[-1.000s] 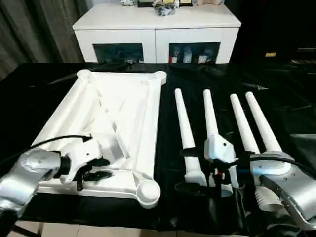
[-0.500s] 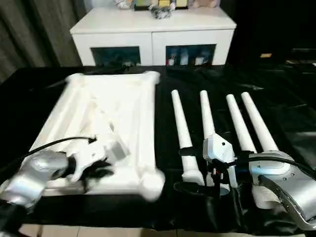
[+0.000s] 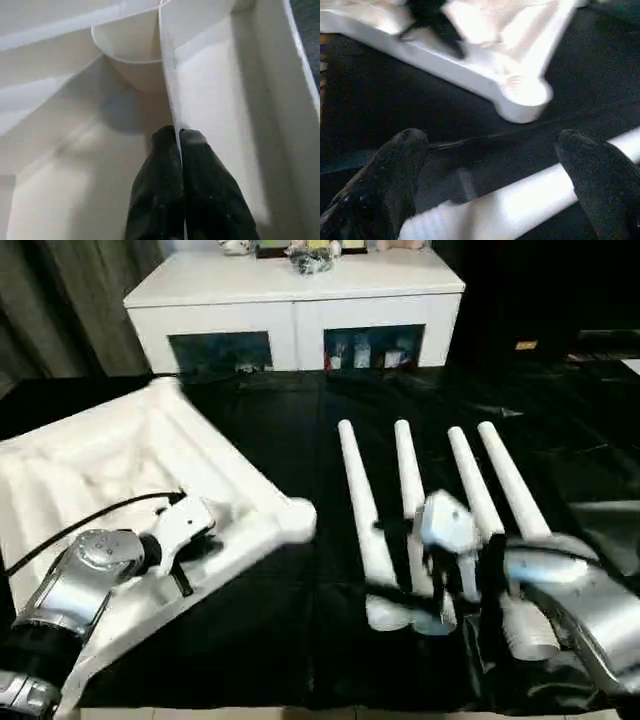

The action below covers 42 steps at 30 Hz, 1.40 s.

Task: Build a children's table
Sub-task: Move to table

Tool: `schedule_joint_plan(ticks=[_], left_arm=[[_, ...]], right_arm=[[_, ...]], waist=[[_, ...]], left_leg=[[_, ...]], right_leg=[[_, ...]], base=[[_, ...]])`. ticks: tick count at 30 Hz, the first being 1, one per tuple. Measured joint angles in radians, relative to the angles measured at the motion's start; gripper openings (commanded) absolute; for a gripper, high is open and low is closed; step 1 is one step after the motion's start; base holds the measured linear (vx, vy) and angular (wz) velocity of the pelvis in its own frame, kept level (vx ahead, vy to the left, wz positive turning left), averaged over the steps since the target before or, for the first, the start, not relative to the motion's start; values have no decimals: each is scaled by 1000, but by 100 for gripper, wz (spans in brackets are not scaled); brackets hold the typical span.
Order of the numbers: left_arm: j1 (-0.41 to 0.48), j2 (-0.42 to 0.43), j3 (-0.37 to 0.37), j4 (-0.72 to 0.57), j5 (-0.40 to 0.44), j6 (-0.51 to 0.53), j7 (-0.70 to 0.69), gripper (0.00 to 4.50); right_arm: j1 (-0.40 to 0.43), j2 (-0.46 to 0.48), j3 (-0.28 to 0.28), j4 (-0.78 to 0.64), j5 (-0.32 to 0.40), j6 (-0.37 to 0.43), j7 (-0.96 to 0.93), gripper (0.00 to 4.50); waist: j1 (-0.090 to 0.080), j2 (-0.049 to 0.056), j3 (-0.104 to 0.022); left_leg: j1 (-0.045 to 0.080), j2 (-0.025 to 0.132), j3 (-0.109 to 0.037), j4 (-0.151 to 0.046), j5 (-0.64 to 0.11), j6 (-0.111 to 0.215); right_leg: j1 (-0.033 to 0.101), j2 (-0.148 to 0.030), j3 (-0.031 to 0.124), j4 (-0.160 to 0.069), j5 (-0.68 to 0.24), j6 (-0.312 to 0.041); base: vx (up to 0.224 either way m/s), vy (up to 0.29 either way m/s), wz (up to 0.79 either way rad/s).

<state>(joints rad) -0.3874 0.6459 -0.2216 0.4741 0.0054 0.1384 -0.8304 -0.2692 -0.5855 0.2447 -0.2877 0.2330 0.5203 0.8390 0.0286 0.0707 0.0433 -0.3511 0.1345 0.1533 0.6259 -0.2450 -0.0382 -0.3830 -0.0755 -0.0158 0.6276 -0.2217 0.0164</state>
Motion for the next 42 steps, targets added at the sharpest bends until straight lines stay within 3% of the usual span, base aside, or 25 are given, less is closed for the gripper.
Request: schedule_joint_plan(ticks=[3, 9, 17, 23, 24, 26, 30, 35, 38, 42], left_arm=[[-1, 0, 0, 16, -1, -48, -14, 3], [11, 2, 5, 28, -9, -157, -70, 3], [23, 22, 4, 40, -21, -268, -166, 3], [-25, 49, -10, 141, 14, -376, -172, 3], [-39, 53, -10, 162, 25, -385, -171, 42], [-54, 61, -7, 180, 29, -390, -170, 52], [-60, 91, 39, 185, -7, -383, -209, 89], [-52, 95, 100, 112, -94, -357, -241, 124], [-28, 94, 131, 10, -151, -276, -252, 141], [35, 64, 146, -220, -245, -91, -232, 154]], right_arm=[[-47, 38, -21, 39, -35, 15, -99, 450], [-82, 66, -52, 77, -34, 93, -156, 450], [-124, 97, -61, 129, -34, 139, -187, 450], [-164, 144, -60, 153, -32, 219, -218, 450], [-169, 153, -60, 159, -30, 238, -226, 450], [-177, 168, -60, 177, -29, 261, -234, 450], [-218, 205, -62, 215, -22, 343, -271, 450], [-275, 244, -63, 274, -27, 414, -307, 450], [-338, 253, -40, 345, -53, 470, -326, 450], [-403, 266, -1, 462, -80, 565, -354, 450]], waist=[[4, -1, 1], [19, -4, 2], [20, -15, 9], [21, -20, 10], [20, -22, 12], [20, -28, 12], [12, -42, 12], [15, -50, 11], [15, -54, 12], [18, -66, 12]], left_leg=[[0, 0, 0, -1, 0, 0], [-3, 0, 1, -3, 3, 5], [-3, 3, 6, -3, 5, 5], [0, 8, 14, -5, 8, 0], [0, 10, 15, -5, 9, -2], [-1, 11, 16, -6, 9, -6], [-5, 11, 17, -6, 10, -7], [-8, 11, 18, -6, 10, -7], [-8, 11, 19, -6, 10, -7], [-8, 12, 20, -6, 10, -8]], right_leg=[[-1, 0, 0, 0, 0, 0], [-3, 0, 0, -1, 0, -1], [-4, 0, 0, 0, 0, -1], [-6, 0, 0, 4, 0, -1], [-6, 0, 0, 5, 0, -1], [-7, 1, 0, 5, 0, -2], [-13, 1, 0, 6, 1, -3], [-16, 1, 0, 6, 2, -3], [-16, 1, 0, 7, 2, -3], [-16, 1, 0, 6, 2, -3]], base=[[0, 0, 0], [0, 0, 0], [0, 0, 0], [0, 0, 0], [0, 0, 0], [0, 0, 0], [0, 0, 0], [0, 0, 0], [0, 0, 0], [0, 0, 0]])
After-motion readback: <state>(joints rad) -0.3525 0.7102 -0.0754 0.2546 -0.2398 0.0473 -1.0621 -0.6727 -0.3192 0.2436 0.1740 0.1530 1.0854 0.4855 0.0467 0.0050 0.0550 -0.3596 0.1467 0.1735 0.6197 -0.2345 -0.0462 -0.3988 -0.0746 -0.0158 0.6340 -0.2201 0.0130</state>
